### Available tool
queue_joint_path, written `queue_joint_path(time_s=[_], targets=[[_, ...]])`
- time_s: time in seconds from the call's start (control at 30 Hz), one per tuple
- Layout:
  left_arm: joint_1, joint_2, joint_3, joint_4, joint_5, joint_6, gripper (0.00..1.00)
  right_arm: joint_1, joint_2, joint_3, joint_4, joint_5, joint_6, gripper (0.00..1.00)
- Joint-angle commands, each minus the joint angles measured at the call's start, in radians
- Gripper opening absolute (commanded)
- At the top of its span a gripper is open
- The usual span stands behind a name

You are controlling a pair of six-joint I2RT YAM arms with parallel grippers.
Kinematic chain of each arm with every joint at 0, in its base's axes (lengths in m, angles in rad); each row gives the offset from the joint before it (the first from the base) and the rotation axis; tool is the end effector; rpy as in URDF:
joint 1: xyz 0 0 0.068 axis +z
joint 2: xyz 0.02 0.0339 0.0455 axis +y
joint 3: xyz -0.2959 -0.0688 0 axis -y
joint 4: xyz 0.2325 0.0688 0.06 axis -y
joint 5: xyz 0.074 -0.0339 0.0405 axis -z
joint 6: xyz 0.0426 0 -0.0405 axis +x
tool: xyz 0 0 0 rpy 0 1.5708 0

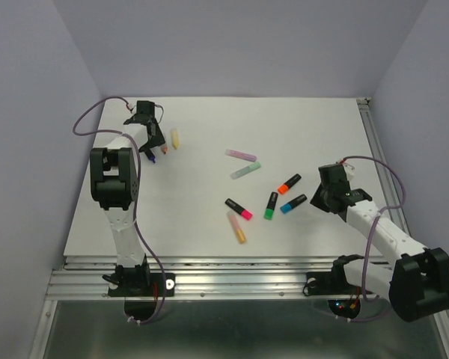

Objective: Open the pen caps

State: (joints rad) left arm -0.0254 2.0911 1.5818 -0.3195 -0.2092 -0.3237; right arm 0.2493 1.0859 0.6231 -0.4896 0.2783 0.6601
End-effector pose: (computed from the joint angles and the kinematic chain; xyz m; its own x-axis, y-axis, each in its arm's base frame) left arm 0.4776 -0.0033 0.2240 -0.6619 -0.2944 -0.6894 -0.3438 0.9364 -0.0698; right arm 0.1808 0.0339 0.2315 -0.6746 0.4367 -0.5952 0.4187 0.8904 0.1787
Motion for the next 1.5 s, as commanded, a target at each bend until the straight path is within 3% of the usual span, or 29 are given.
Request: queue_joint_path(time_s=[0.0,0.07,0.17,0.27,0.33,0.43,0.6,0.63,0.67,0.83,0.97,1.2,1.47], targets=[[0.002,-0.141,-0.035,-0.021,0.03,-0.014,0.84,-0.019,0.029,-0.023,0.039,0.035,0.018,0.06],[0.001,-0.198,-0.065,-0.021,0.05,-0.029,0.96,-0.031,0.052,-0.028,0.046,0.039,0.019,0.07],[-0.008,-0.275,-0.133,-0.004,0.071,-0.052,0.96,-0.044,0.074,-0.037,0.051,0.041,0.024,0.08],[-0.044,-0.402,-0.21,0.033,0.082,-0.096,0.99,-0.054,0.098,-0.049,0.054,0.045,0.041,0.22],[-0.085,-0.446,-0.247,0.033,0.076,-0.13,0.99,-0.061,0.108,-0.056,0.054,0.055,0.047,0.22],[-0.143,-0.48,-0.287,0.033,0.074,-0.161,0.99,-0.065,0.12,-0.06,0.056,0.065,0.052,0.31],[-0.232,-0.514,-0.336,0.045,0.045,-0.202,0.99,-0.071,0.141,-0.056,0.052,0.07,0.056,0.36],[-0.24,-0.516,-0.341,0.046,0.056,-0.204,0.99,-0.073,0.144,-0.054,0.051,0.074,0.059,0.4],[-0.248,-0.517,-0.345,0.046,0.092,-0.204,0.99,-0.074,0.15,-0.051,0.045,0.081,0.062,0.51],[-0.306,-0.562,-0.385,0.048,0.088,-0.221,0.99,-0.074,0.143,-0.046,0.016,0.094,0.075,0.67],[-0.346,-0.595,-0.466,0.042,0.097,-0.244,0.99,-0.076,0.091,-0.033,-0.001,0.07,0.064,0.73],[-0.481,-0.663,-0.618,0.033,0.162,-0.354,0.99,-0.076,-0.064,-0.031,0.012,-0.03,0.015,0.99],[-0.695,-0.574,-0.622,-0.022,0.183,-0.454,0.99,-0.074,-0.225,-0.1,0.12,-0.06,-0.004,1.0]])
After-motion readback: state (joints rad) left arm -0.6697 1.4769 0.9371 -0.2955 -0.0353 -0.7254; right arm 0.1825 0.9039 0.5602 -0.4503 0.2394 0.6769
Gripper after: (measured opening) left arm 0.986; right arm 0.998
